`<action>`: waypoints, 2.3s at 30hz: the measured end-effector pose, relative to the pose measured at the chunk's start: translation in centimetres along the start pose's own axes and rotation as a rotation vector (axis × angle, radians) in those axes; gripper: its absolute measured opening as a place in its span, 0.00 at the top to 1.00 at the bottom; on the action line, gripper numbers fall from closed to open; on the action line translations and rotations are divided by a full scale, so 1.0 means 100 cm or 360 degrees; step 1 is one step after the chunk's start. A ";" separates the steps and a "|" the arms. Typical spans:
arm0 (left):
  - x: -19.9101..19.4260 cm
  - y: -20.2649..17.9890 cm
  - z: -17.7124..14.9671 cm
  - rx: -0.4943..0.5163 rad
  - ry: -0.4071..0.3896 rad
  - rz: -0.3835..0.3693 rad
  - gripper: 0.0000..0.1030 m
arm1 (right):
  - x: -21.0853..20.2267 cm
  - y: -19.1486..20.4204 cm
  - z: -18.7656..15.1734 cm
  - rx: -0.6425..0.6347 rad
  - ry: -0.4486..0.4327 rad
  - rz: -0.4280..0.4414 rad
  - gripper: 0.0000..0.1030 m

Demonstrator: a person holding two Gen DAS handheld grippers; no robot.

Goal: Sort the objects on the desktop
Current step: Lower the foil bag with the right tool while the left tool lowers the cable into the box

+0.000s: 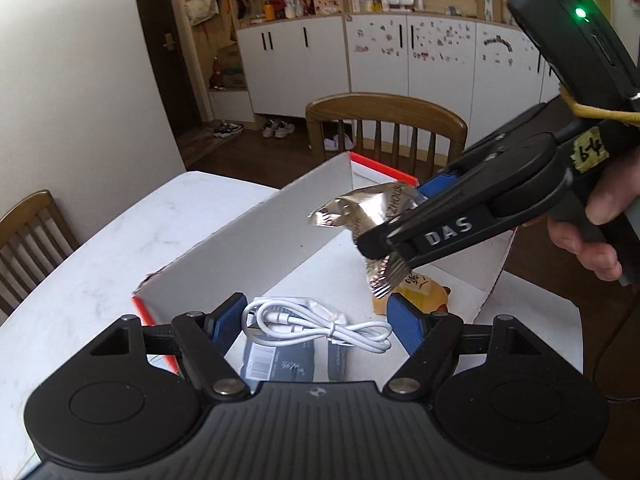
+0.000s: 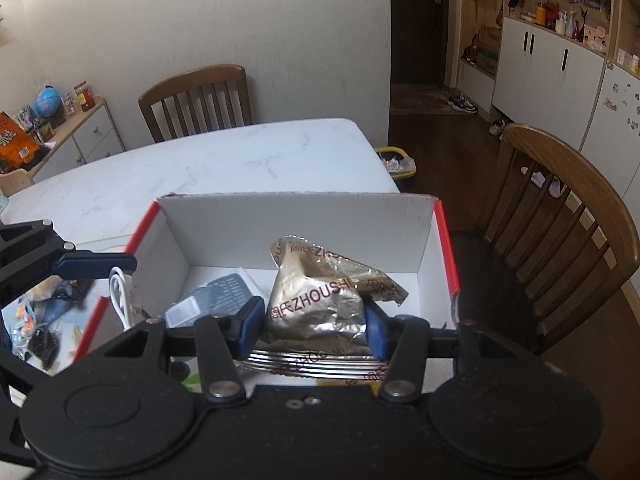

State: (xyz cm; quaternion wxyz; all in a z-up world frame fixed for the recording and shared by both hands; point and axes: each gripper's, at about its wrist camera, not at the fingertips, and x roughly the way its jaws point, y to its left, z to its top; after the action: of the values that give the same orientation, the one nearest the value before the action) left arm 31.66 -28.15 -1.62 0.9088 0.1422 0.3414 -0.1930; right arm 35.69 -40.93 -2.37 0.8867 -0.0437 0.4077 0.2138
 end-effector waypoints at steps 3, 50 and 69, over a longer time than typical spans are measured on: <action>0.011 -0.003 0.003 0.0017 0.0035 -0.0018 0.26 | 0.010 -0.003 0.003 -0.0003 0.0011 -0.0013 0.50; 0.090 0.007 -0.004 -0.0007 0.0578 -0.0148 0.26 | 0.090 -0.014 0.011 0.0072 0.0352 -0.0045 0.37; 0.044 0.014 0.007 -0.0086 0.0392 -0.0106 0.22 | 0.035 -0.001 0.021 0.0049 0.0119 -0.0011 0.16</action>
State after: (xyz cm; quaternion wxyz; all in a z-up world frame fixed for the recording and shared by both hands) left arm 35.69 -28.33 -3.95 0.8566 0.1290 0.4601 -0.1949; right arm 39.22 -39.25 -3.61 0.8721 -0.0394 0.4435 0.2028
